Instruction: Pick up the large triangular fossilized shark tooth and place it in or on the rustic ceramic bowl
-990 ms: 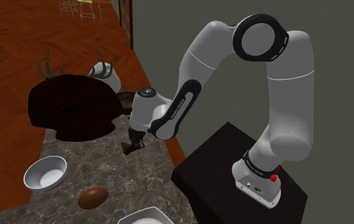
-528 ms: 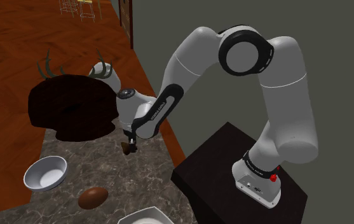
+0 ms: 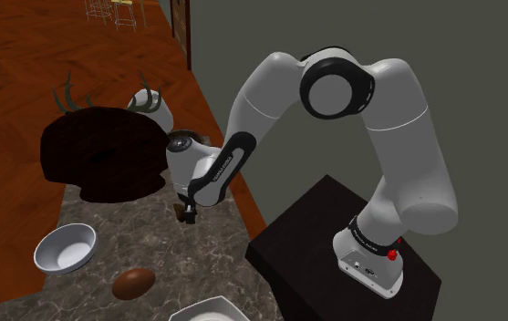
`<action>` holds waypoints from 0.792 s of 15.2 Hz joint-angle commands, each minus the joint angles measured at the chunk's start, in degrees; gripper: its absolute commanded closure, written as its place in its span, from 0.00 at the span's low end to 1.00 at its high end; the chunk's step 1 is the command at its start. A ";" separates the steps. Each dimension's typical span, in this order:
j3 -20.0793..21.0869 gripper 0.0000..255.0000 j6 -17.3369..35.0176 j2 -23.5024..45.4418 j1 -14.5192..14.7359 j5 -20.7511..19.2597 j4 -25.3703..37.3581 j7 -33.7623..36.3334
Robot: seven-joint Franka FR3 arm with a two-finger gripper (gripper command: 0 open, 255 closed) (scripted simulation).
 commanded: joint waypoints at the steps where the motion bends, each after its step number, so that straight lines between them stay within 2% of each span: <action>1: -0.06 0.00 0.15 0.23 0.02 -0.04 0.12 0.03; 6: -0.06 0.00 0.14 0.22 0.02 -0.04 0.11 0.03; 7: -0.06 1.00 0.14 0.22 0.02 -0.04 0.11 0.03; 12: -0.07 1.00 0.16 0.27 0.02 -0.05 0.14 0.02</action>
